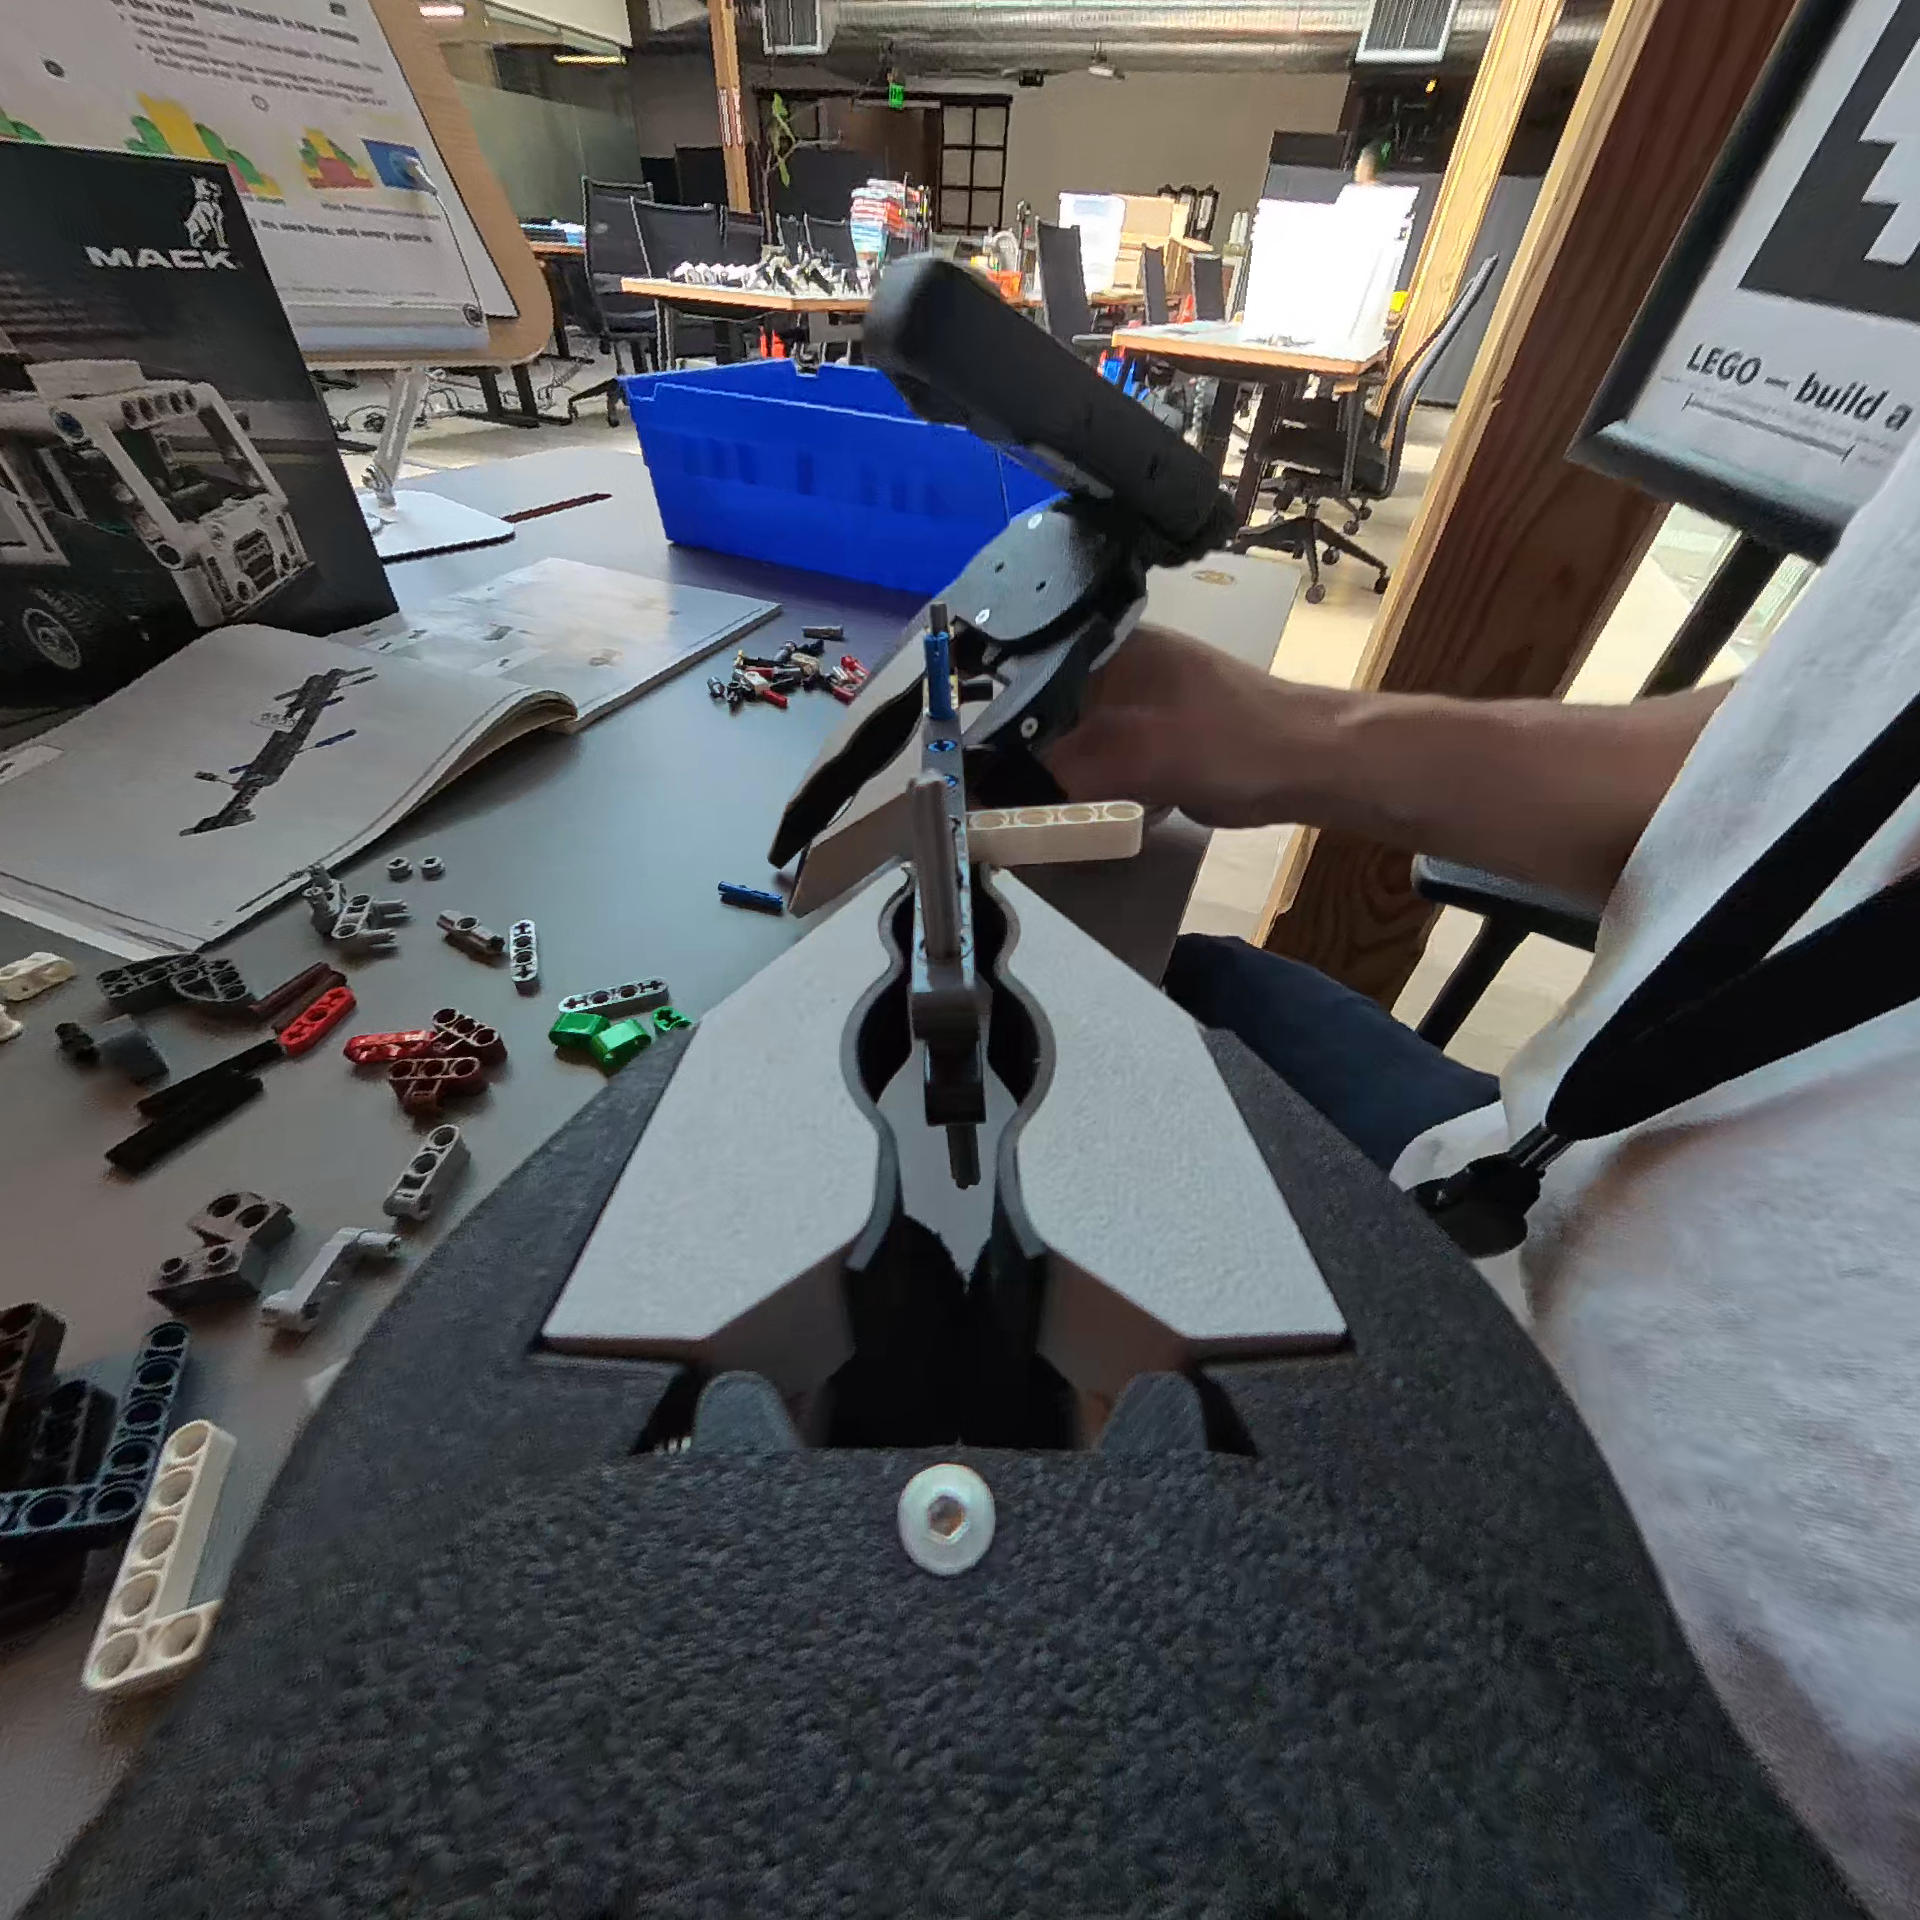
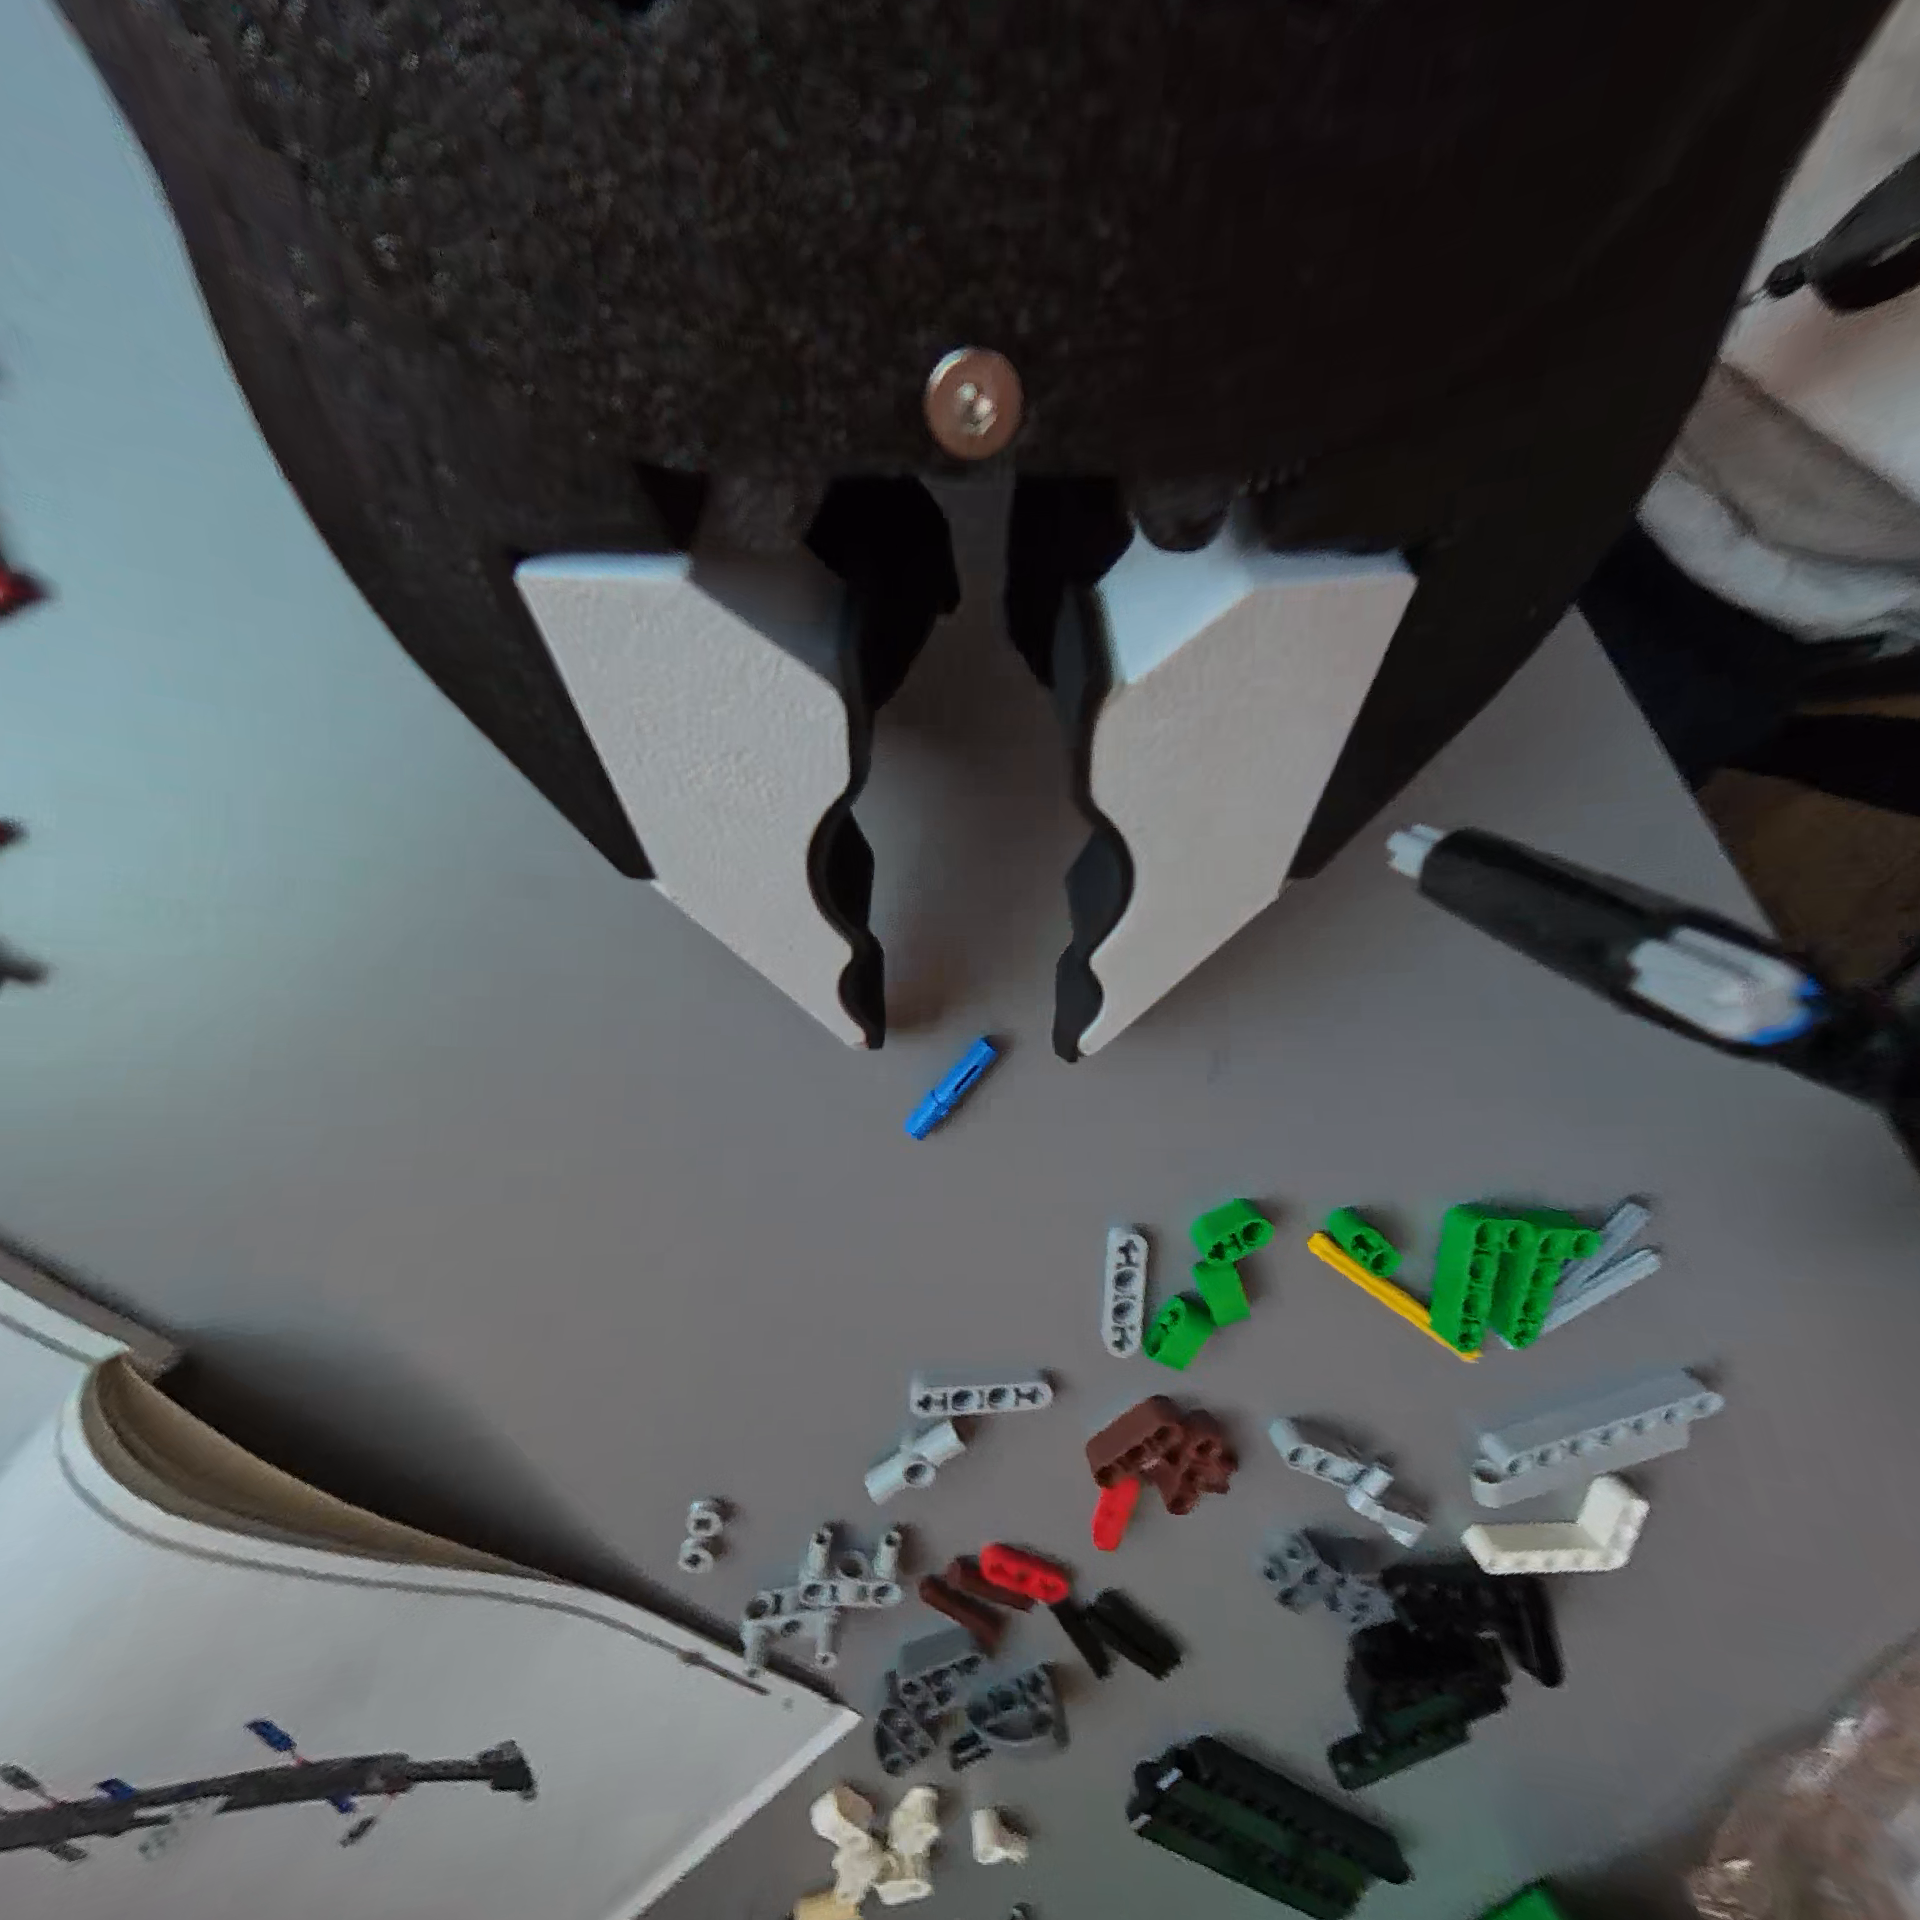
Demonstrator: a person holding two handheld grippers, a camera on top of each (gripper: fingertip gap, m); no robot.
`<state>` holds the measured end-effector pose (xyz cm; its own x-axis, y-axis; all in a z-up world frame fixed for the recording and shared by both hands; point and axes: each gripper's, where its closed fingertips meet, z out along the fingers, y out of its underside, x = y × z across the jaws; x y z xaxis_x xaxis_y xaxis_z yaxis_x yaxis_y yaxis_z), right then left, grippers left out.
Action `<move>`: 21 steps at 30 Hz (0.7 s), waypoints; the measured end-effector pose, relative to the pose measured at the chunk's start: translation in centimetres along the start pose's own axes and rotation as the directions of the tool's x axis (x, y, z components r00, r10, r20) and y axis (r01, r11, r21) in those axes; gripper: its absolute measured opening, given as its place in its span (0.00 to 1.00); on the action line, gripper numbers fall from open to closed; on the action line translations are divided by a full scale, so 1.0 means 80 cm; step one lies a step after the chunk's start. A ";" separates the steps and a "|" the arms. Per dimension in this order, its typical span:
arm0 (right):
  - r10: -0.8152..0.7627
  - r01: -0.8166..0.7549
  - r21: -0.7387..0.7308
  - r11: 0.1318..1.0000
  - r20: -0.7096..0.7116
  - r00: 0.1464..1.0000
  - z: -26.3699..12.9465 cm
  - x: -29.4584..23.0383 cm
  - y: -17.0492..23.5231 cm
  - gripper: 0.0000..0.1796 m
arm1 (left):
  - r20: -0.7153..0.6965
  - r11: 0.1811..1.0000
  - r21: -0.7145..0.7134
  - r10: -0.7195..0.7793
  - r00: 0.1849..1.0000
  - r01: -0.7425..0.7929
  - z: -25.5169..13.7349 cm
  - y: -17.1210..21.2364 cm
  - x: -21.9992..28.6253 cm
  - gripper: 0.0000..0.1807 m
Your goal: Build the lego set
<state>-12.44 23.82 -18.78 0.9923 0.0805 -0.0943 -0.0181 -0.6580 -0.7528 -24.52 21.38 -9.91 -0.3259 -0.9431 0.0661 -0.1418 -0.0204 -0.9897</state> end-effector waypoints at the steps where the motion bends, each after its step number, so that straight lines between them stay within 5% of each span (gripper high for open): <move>1: 0.003 -0.003 -0.004 1.000 -0.050 0.999 0.002 0.003 0.002 0.15 | -0.011 1.000 0.020 -0.016 1.000 0.016 -0.003 -0.002 0.000 0.04; 9: -0.014 0.013 -0.010 1.000 -0.141 0.990 0.016 0.004 -0.008 0.06 | 0.003 1.000 0.000 -0.007 1.000 0.007 -0.013 0.006 -0.003 0.04; 17: -0.200 0.203 -0.044 0.978 0.059 0.978 0.005 0.027 -0.011 0.01 | -0.026 0.993 -0.050 -0.106 0.994 0.105 -0.005 0.009 -0.010 0.04; 19: -0.426 0.421 0.063 0.905 0.172 0.888 -0.024 0.028 -0.035 0.01 | -0.037 0.986 -0.125 -0.113 0.993 0.108 0.007 0.016 -0.014 0.04; 21: -0.687 0.664 0.176 0.727 0.191 0.701 -0.058 0.025 -0.063 0.01 | -0.088 0.969 -0.194 -0.170 0.981 0.151 0.026 0.020 -0.014 0.04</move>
<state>-9.83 23.79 -12.18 0.6845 0.6519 0.3264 0.6244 -0.2931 -0.7240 -22.45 21.74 -11.81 -0.3780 -0.8930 0.2445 -0.3681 -0.0973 -0.9247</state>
